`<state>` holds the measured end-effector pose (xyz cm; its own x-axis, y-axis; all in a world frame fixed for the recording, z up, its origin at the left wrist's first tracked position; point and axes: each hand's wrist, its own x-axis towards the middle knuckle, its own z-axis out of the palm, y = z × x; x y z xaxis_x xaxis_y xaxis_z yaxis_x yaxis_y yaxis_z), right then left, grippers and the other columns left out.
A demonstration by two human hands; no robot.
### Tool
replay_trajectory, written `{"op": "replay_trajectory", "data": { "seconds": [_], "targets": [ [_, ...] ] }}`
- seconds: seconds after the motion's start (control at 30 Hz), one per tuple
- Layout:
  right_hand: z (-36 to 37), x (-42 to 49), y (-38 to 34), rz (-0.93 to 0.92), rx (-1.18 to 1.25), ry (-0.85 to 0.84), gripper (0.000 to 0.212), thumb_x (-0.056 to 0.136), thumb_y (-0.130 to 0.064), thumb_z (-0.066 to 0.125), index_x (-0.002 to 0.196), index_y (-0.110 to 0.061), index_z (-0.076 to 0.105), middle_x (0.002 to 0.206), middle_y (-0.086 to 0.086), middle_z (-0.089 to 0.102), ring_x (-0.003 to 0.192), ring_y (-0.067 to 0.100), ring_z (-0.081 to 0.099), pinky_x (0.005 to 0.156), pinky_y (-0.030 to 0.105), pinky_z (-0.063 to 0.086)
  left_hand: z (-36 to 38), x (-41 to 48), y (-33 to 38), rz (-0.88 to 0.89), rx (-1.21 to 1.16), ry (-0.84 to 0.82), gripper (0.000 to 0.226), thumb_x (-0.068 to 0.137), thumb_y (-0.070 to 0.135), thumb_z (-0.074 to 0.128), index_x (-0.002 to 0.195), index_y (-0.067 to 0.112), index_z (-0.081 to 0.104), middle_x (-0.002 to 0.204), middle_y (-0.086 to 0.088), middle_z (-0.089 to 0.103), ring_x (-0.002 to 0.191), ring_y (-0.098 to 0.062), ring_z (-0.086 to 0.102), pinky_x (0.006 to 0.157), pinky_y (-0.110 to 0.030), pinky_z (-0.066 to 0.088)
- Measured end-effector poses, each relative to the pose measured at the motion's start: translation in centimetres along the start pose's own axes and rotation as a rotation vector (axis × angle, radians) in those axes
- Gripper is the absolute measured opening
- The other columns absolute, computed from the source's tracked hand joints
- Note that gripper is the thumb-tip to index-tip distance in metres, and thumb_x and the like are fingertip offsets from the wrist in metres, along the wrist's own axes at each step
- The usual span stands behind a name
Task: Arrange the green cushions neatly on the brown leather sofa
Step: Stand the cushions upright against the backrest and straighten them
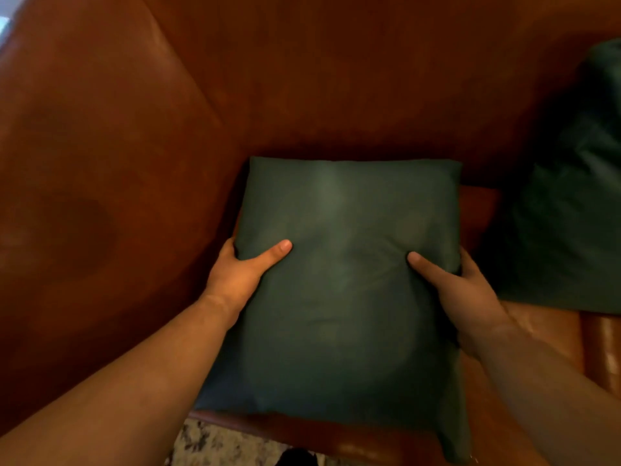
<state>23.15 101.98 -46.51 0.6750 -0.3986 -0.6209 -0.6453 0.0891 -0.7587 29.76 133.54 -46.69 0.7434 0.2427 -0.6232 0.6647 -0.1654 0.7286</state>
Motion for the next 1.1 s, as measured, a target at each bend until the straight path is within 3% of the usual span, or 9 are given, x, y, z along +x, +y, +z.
{"op": "replay_trajectory", "data": {
  "seconds": [0.17, 0.3, 0.37, 0.53, 0.7, 0.8, 0.93, 1.03, 1.1],
  "targets": [
    [-1.0, -1.2, -5.8, -0.143, -0.034, -0.015, 0.062, 0.065, -0.045, 0.096, 0.122, -0.042, 0.071, 0.108, -0.018, 0.079, 0.098, 0.009, 0.077, 0.094, 0.044, 0.061, 0.1, -2.3, 1.1, 0.032, -0.168, 0.041, 0.103, 0.035, 0.070, 0.099, 0.124, 0.027, 0.071, 0.113, 0.002, 0.081, 0.103, -0.021, 0.080, 0.094, -0.047, 0.063],
    [-1.4, -2.2, -14.5, -0.496, -0.237, -0.085, 0.071, 0.067, -0.039, 0.095, 0.130, -0.053, 0.064, 0.115, -0.025, 0.076, 0.104, -0.001, 0.073, 0.097, 0.032, 0.055, 1.7, -4.6, 1.1, 0.009, -0.442, -0.054, 0.081, 0.060, 0.047, 0.100, 0.130, 0.019, 0.070, 0.124, -0.010, 0.078, 0.116, -0.032, 0.075, 0.103, -0.057, 0.057],
    [-1.0, -2.1, -19.5, -0.663, -0.426, -0.131, 0.082, 0.061, -0.054, 0.090, 0.136, -0.053, 0.057, 0.118, -0.028, 0.073, 0.108, -0.004, 0.070, 0.099, 0.030, 0.053, 2.7, -4.8, 1.6, -0.052, -0.563, -0.133, 0.071, 0.070, 0.033, 0.095, 0.134, 0.021, 0.067, 0.129, -0.009, 0.076, 0.119, -0.031, 0.074, 0.106, -0.056, 0.055],
    [1.5, -2.1, -29.4, -0.871, -0.903, -0.286, 0.095, 0.071, -0.054, 0.083, 0.154, -0.052, 0.037, 0.146, -0.016, 0.060, 0.131, 0.016, 0.060, 0.113, 0.039, 0.046, 5.2, -5.1, 3.9, -0.193, -0.682, -0.268, 0.066, 0.070, 0.031, 0.088, 0.133, 0.026, 0.067, 0.127, 0.001, 0.078, 0.115, -0.020, 0.076, 0.090, -0.048, 0.064],
    [5.2, -1.7, -33.7, -0.990, -1.217, -0.325, 0.095, 0.080, -0.044, 0.083, 0.157, -0.055, 0.029, 0.157, -0.012, 0.053, 0.140, 0.023, 0.054, 0.117, 0.045, 0.044, 6.6, -4.7, 5.5, -0.233, -0.558, -0.331, 0.063, 0.079, 0.030, 0.086, 0.137, 0.026, 0.061, 0.126, 0.006, 0.077, 0.125, -0.025, 0.067, 0.107, -0.047, 0.054],
    [7.5, -0.5, -33.4, -0.944, -1.383, -0.330, 0.092, 0.087, -0.049, 0.077, 0.161, -0.053, 0.023, 0.160, -0.007, 0.050, 0.142, 0.026, 0.051, 0.115, 0.043, 0.045, 6.7, -3.7, 6.3, -0.204, -0.385, -0.188, 0.050, 0.094, 0.030, 0.078, 0.136, 0.011, 0.057, 0.129, -0.004, 0.071, 0.117, -0.027, 0.069, 0.093, -0.040, 0.053],
    [9.7, 0.9, -31.5, -1.002, -1.452, -0.309, 0.088, 0.091, -0.055, 0.069, 0.162, -0.051, 0.018, 0.156, -0.006, 0.050, 0.136, 0.025, 0.054, 0.104, 0.045, 0.051, 3.2, -1.7, 9.6, 0.052, -0.014, 0.166, 0.038, 0.092, 0.036, 0.078, 0.103, 0.001, 0.069, 0.099, -0.023, 0.075, 0.097, -0.043, 0.073, 0.089, -0.053, 0.059],
    [10.2, 1.9, -30.4, -1.100, -1.456, -0.237, 0.092, 0.089, -0.060, 0.065, 0.164, -0.046, 0.014, 0.156, -0.004, 0.049, 0.133, 0.027, 0.055, 0.101, 0.047, 0.054, -0.4, -1.3, 14.3, 0.500, 0.296, 0.389, 0.016, 0.091, 0.027, 0.076, 0.087, 0.017, 0.064, 0.073, 0.000, 0.069, 0.072, -0.018, 0.069, 0.069, -0.038, 0.054],
    [10.0, 2.0, -29.6, -1.160, -1.422, -0.192, 0.096, 0.086, -0.063, 0.064, 0.165, -0.038, 0.016, 0.156, -0.003, 0.050, 0.136, 0.027, 0.052, 0.108, 0.048, 0.050, -1.7, -1.5, 18.3, 0.867, 0.383, 0.355, 0.010, 0.089, 0.027, 0.072, 0.091, 0.023, 0.063, 0.079, 0.004, 0.066, 0.070, -0.010, 0.062, 0.069, -0.036, 0.052]
  ]
}}
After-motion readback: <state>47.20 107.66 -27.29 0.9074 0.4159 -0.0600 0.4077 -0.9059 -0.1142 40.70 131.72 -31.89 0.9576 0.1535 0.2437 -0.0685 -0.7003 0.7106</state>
